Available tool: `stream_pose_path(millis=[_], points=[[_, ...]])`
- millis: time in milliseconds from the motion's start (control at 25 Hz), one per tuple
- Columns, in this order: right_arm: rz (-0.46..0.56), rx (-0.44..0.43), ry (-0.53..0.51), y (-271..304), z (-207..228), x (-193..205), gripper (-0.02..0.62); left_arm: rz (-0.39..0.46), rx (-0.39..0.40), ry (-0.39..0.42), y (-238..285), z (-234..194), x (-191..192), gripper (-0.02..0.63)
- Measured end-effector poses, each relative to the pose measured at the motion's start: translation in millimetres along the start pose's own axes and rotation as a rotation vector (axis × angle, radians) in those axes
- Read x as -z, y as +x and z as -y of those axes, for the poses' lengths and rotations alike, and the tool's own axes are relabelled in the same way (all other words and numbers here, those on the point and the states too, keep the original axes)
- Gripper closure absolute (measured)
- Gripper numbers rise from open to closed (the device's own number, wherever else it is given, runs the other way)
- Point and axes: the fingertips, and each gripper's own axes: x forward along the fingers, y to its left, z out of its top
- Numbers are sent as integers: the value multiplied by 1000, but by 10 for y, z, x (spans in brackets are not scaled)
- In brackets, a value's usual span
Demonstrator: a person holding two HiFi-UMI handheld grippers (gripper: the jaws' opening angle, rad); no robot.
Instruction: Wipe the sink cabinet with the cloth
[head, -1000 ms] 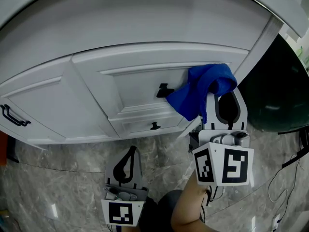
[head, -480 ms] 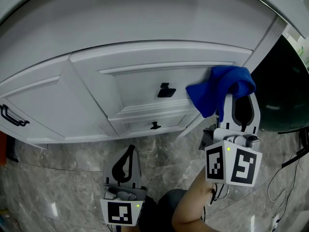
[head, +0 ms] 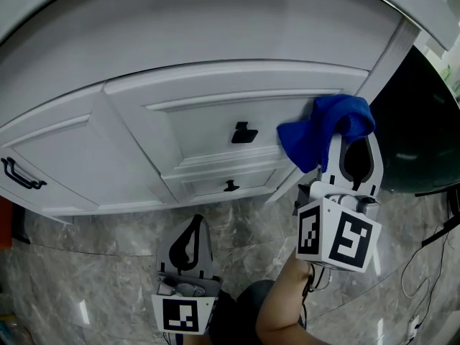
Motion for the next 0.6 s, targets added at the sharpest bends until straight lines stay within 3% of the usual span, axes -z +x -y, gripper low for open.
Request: stream_pose_path(millis=[360, 600], points=[[-56, -25, -99, -16, -55, -22, 479, 17, -6, -1, -114, 19, -118, 606], [-15, -183, -68, -192, -457, -339, 479, 34, -9, -10, -194, -15, -201, 606]])
